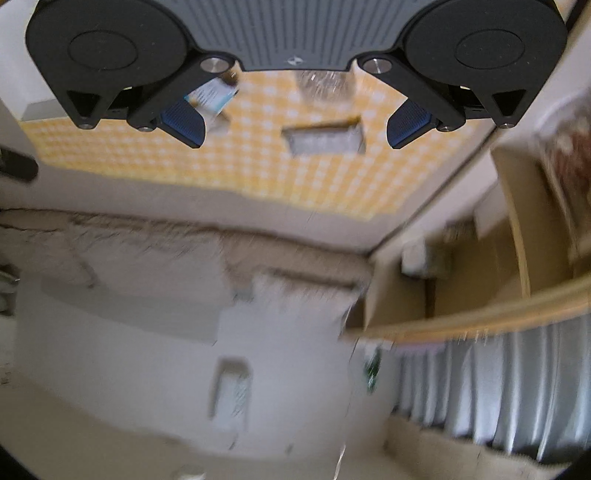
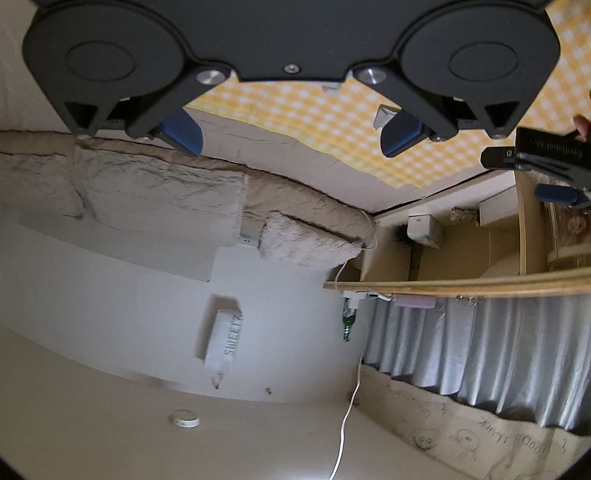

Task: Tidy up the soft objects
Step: 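Grasp the bag of white cords with left tool while right tool grasps brown-cord bag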

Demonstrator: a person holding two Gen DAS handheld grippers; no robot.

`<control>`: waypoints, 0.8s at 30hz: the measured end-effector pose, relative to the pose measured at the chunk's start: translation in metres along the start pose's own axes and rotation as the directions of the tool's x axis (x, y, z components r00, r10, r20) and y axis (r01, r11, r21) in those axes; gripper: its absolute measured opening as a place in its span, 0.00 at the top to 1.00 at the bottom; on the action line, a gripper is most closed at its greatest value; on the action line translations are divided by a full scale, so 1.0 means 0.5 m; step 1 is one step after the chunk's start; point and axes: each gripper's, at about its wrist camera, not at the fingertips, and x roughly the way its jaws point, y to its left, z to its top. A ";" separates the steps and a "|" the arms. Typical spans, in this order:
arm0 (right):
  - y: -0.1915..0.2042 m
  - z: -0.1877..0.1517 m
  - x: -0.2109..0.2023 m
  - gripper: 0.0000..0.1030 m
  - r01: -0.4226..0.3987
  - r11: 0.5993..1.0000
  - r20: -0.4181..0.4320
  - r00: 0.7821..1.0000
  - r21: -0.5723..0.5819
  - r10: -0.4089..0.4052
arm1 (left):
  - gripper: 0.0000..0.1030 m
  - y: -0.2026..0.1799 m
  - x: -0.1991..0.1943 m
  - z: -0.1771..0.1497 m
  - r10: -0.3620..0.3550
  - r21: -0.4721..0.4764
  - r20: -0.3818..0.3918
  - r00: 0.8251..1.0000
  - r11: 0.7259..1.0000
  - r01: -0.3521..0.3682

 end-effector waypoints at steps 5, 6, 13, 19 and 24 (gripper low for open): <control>0.012 -0.051 0.089 0.00 -0.134 0.987 -0.094 0.988 -0.083 0.126 | 0.00 0.013 0.085 -0.005 0.038 -0.039 -0.120 0.992 0.998 -0.043; 0.019 -0.065 0.108 0.00 -0.173 0.978 -0.118 0.980 -0.116 0.160 | 0.00 0.016 0.104 -0.005 0.036 -0.050 -0.145 0.989 0.998 -0.043; 0.073 -0.161 0.224 0.04 -0.379 0.872 -0.303 0.909 -0.310 0.287 | 0.00 0.017 0.213 -0.027 0.034 -0.060 -0.271 0.962 0.997 -0.052; 0.088 -0.199 0.279 0.10 -0.559 0.784 -0.407 0.804 -0.270 0.433 | 0.00 0.022 0.293 -0.045 0.058 -0.076 -0.358 0.932 0.993 -0.091; 0.092 -0.224 0.312 0.19 -0.661 0.720 -0.486 0.710 -0.212 0.510 | 0.00 0.004 0.338 -0.060 0.116 -0.015 -0.409 0.905 0.991 -0.134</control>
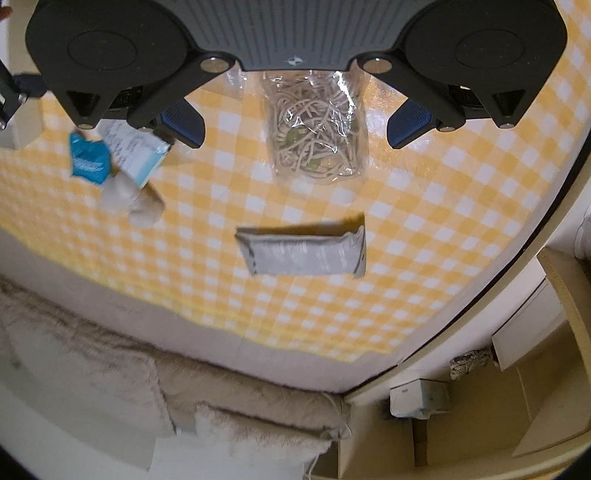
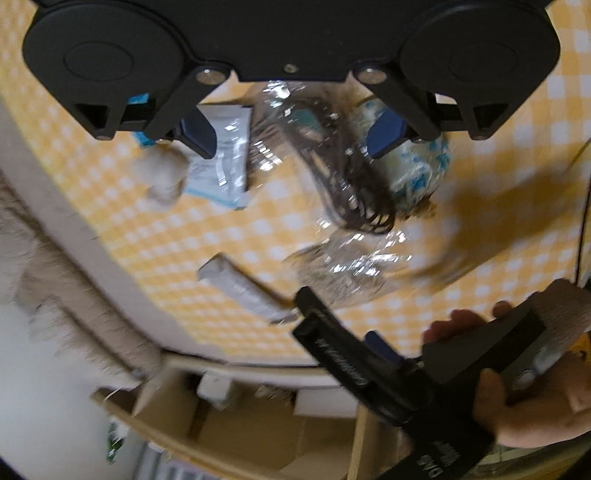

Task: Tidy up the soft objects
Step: 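Grasp the bag of white cords with left tool while right tool grasps brown-cord bag, then carry both bags to the white box and lower them inside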

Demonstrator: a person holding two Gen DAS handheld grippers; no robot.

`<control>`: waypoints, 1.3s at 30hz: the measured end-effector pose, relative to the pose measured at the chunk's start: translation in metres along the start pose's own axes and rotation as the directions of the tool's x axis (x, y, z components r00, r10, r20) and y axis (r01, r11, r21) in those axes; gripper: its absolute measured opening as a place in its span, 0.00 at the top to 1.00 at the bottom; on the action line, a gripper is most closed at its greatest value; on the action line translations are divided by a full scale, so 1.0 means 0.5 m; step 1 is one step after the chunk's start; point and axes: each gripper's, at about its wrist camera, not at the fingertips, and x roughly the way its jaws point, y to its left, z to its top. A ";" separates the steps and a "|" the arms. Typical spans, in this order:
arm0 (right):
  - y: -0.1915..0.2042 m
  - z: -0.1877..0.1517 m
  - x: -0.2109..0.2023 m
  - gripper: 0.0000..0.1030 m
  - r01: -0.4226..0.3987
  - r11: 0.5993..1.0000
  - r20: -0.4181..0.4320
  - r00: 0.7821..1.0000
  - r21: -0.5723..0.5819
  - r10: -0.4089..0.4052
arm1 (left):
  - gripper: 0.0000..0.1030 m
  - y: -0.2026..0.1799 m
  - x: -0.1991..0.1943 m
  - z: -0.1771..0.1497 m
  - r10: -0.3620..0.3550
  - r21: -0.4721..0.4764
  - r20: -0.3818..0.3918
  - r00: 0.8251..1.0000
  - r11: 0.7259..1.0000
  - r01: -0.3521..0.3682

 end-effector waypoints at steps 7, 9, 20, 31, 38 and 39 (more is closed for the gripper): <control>-0.004 -0.008 0.039 0.27 -0.125 0.992 -0.039 0.991 -0.006 0.125 | 0.00 -0.030 0.054 -0.001 0.116 0.078 -0.026 0.993 0.990 -0.114; -0.005 -0.008 0.047 0.27 -0.131 0.991 -0.040 0.991 0.003 0.131 | 0.00 -0.027 0.068 -0.002 0.145 0.075 -0.037 0.989 0.987 -0.142; -0.001 -0.011 0.052 0.54 -0.138 0.983 -0.092 0.984 0.123 0.150 | 0.13 0.000 0.096 -0.004 0.099 -0.015 -0.100 0.990 0.995 -0.101; 0.012 0.006 0.022 0.65 -0.063 0.980 -0.137 0.986 0.191 0.090 | 0.39 0.015 0.079 -0.014 0.053 -0.014 -0.105 0.993 0.998 -0.055; 0.010 0.014 -0.016 0.69 0.004 0.968 -0.153 0.988 0.252 0.036 | 0.41 0.042 0.012 -0.005 0.022 -0.052 -0.030 0.999 0.998 -0.024; 0.012 0.016 -0.024 0.69 0.016 0.967 -0.151 0.988 0.255 0.024 | 0.41 0.043 -0.001 -0.003 0.016 -0.054 -0.015 1.000 0.998 -0.017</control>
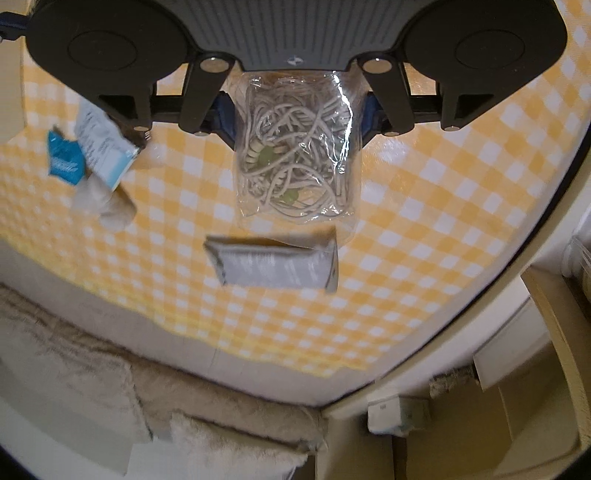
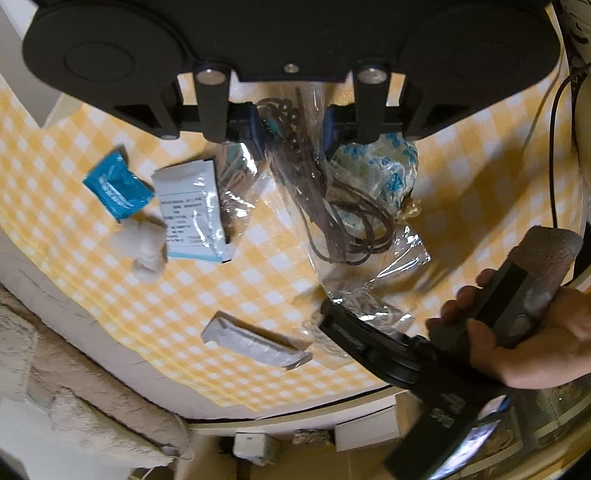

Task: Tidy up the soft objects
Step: 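Carry both bags to the white box and lower them inside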

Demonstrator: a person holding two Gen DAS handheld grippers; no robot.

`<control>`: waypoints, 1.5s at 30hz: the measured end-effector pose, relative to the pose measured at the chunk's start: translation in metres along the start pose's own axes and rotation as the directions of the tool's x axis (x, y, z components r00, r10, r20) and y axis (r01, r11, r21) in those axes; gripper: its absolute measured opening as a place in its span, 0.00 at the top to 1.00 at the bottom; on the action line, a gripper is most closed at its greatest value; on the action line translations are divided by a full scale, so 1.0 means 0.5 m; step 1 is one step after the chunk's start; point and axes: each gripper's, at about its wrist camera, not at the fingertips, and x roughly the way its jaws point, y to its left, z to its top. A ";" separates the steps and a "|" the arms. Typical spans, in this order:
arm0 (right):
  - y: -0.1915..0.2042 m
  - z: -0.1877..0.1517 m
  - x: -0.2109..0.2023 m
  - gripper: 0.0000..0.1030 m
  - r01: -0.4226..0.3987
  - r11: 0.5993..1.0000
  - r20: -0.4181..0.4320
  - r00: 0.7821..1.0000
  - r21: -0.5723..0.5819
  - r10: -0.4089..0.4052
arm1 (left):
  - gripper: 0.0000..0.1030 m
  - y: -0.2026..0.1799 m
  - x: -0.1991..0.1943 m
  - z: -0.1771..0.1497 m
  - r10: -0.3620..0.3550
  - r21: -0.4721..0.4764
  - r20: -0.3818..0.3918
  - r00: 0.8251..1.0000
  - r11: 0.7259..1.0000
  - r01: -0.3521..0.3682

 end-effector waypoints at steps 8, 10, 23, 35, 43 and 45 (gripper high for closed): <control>-0.005 0.000 -0.063 0.69 0.109 0.986 0.044 0.992 0.128 -0.115 | 0.41 0.004 -0.102 0.009 -0.054 -0.031 0.106 0.993 0.998 0.057; -0.015 -0.005 -0.083 0.70 0.147 0.973 0.056 0.986 0.178 -0.159 | 0.41 0.000 -0.125 0.009 -0.073 -0.040 0.124 0.990 0.996 0.078; -0.061 -0.062 -0.245 0.70 0.264 0.878 0.140 0.929 0.400 -0.343 | 0.41 -0.091 -0.242 -0.010 -0.220 0.028 0.208 0.953 0.975 0.219; -0.115 -0.177 -0.376 0.69 0.333 0.695 0.091 0.863 0.637 -0.497 | 0.41 -0.245 -0.295 -0.068 -0.393 0.184 0.180 0.902 0.914 0.362; -0.156 -0.260 -0.394 0.69 0.361 0.575 -0.015 0.855 0.734 -0.518 | 0.41 -0.362 -0.294 -0.128 -0.506 0.249 0.066 0.860 0.843 0.477; -0.167 -0.286 -0.389 0.69 0.365 0.550 -0.051 0.863 0.751 -0.502 | 0.41 -0.388 -0.285 -0.146 -0.529 0.250 0.018 0.849 0.824 0.508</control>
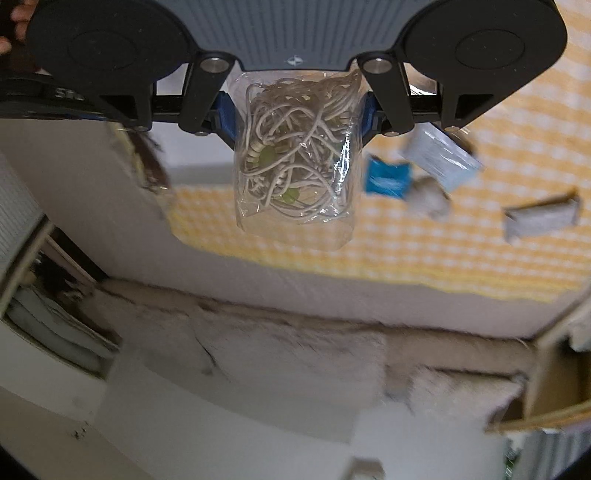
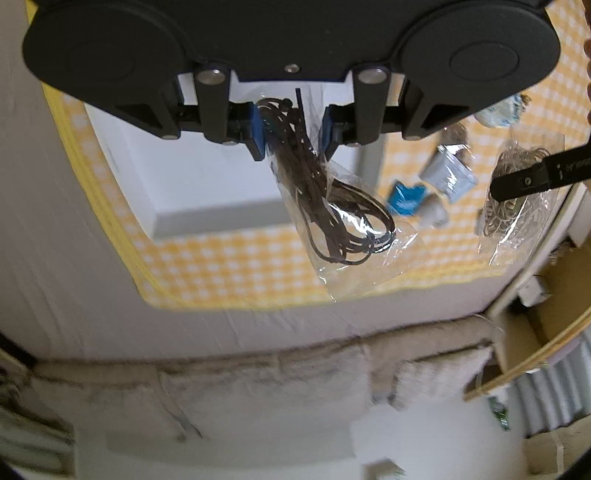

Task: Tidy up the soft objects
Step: 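Carry both bags to the white box and lower them inside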

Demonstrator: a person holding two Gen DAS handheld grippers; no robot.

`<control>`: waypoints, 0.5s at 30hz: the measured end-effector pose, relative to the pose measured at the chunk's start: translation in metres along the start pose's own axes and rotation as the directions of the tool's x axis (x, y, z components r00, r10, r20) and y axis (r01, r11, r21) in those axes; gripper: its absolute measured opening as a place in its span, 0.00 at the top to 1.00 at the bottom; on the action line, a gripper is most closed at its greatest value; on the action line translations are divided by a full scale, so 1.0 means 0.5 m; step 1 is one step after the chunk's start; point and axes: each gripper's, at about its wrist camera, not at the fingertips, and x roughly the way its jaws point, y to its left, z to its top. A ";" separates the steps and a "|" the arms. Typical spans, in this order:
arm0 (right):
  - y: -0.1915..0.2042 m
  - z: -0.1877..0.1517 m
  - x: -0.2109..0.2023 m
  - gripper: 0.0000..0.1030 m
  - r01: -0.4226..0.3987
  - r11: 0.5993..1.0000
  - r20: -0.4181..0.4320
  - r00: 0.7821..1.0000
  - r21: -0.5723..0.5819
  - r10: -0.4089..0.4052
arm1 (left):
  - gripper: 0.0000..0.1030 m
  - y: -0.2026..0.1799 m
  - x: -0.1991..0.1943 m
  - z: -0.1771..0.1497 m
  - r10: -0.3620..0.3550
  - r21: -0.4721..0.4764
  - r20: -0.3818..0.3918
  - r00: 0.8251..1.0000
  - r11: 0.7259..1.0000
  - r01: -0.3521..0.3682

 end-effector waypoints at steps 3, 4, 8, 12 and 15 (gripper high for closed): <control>-0.028 -0.019 0.014 0.69 0.022 0.999 -0.055 0.998 0.030 -0.021 | 0.41 -0.022 0.031 -0.022 -0.040 -0.006 -0.053 0.998 0.999 0.040; -0.037 -0.026 0.021 0.69 0.031 0.999 -0.073 0.997 0.037 -0.028 | 0.41 -0.024 0.042 -0.026 -0.049 -0.012 -0.071 0.996 0.999 0.049; -0.068 -0.044 0.029 0.69 0.046 0.997 -0.123 0.992 0.068 -0.037 | 0.41 -0.041 0.085 -0.056 -0.083 -0.066 -0.139 0.987 0.995 0.074; -0.090 -0.051 0.043 0.69 0.059 0.991 -0.157 0.987 0.117 -0.040 | 0.40 -0.053 0.114 -0.082 -0.106 -0.139 -0.141 0.984 0.987 0.086; -0.096 -0.054 0.050 0.69 0.074 0.988 -0.173 0.984 0.134 -0.050 | 0.40 -0.059 0.131 -0.097 -0.109 -0.159 -0.147 0.983 0.984 0.085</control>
